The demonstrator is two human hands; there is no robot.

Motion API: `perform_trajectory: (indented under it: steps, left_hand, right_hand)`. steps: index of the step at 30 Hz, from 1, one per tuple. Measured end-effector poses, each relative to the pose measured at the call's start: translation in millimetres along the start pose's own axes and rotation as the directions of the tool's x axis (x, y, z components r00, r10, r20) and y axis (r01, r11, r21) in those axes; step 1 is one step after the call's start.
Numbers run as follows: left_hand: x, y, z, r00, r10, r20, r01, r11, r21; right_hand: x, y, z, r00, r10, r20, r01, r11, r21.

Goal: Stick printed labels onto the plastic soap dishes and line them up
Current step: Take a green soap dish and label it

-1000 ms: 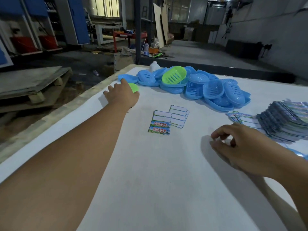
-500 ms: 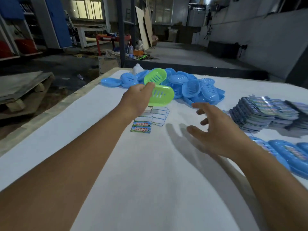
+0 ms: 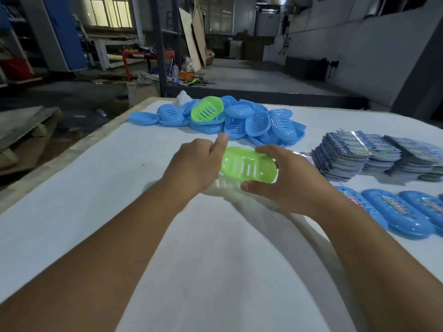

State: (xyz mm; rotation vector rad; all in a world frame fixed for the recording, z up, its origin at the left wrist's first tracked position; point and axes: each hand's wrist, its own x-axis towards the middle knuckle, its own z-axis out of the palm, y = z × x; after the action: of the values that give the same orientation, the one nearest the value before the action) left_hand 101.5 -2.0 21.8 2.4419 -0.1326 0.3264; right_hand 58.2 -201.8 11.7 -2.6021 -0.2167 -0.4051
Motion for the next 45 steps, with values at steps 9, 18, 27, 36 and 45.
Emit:
perform_trajectory:
  steps: [9,18,27,36,45]
  left_hand:
    - [7.1,-29.6,-5.3,0.998,0.013,-0.059,0.007,0.946,0.324]
    - [-7.1,-12.1,11.6,0.947,0.277,0.16,-0.207,0.912,-0.353]
    - [1.4,-18.0,4.1,0.929,0.334,0.16,-0.253,0.888,-0.383]
    - [-1.0,-15.3,9.5,0.942,0.242,0.234,-0.187,0.954,-0.234]
    - [10.8,-26.6,-10.1,0.993,0.055,-0.109,-0.012,0.934,0.358]
  right_hand:
    - [2.8,6.6,3.2,0.994,0.088,0.07,-0.085,0.995,-0.051]
    - [5.8,1.1,3.5,1.0,0.025,0.009,-0.026,0.99,0.139]
    - [6.3,3.8,-4.5,0.98,0.186,0.065,-0.196,0.957,0.213]
    - [4.2,4.2,2.7,0.998,-0.005,0.068,0.001,0.999,0.055]
    - [3.8,2.1,-0.6,0.971,0.107,0.214,-0.091,0.992,-0.085]
